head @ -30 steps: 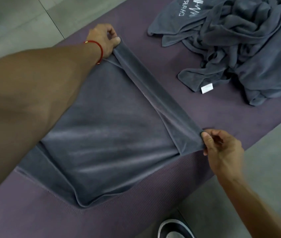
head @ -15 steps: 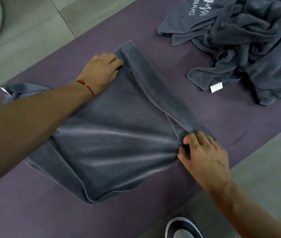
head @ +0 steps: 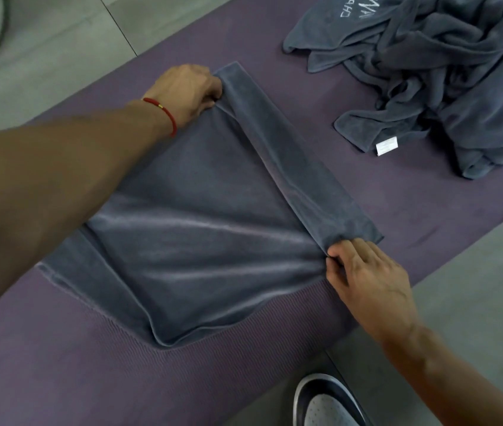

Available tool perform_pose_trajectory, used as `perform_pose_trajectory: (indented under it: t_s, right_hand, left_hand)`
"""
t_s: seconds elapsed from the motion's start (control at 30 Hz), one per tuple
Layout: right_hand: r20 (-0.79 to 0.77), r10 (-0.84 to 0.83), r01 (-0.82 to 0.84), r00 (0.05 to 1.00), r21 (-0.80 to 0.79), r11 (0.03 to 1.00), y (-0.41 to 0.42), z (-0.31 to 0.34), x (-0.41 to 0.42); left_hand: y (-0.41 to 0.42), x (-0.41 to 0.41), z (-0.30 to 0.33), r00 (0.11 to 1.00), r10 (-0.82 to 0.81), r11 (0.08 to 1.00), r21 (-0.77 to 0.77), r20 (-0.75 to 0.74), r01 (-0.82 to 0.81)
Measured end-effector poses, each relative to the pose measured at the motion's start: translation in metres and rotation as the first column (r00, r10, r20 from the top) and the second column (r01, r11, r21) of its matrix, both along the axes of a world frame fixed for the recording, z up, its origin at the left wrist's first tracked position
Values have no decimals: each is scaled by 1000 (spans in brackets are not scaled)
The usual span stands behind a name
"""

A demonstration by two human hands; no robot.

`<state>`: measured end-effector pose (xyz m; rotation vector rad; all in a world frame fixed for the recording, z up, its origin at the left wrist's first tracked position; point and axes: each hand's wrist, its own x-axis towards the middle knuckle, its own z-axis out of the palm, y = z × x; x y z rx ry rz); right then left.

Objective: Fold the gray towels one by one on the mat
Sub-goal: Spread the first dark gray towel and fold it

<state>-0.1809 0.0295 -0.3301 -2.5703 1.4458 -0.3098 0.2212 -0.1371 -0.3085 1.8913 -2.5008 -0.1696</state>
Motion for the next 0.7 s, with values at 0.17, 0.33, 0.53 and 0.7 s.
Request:
perform_pose_trajectory:
  t_s: [0.17,0.33,0.53,0.7]
  right_hand:
    - [-17,29,-29,999,-20,999,3,-4,-3]
    - [-86,63,-58,994,61,996,2,1,-2]
    - [-178,176,-150,968,150,977,-5,10,17]
    - [-364,297,-207,883,265,942,1,-8,18]
  left_hand:
    - [12,4,-1,999,30,997,-69,12,-29]
    - [33,14,-10,995,6,998,-55,103,0]
    - [78,-3,-34,957,242,967,44,159,-252]
    - [111,2,-18,905,413,907,46,106,-419]
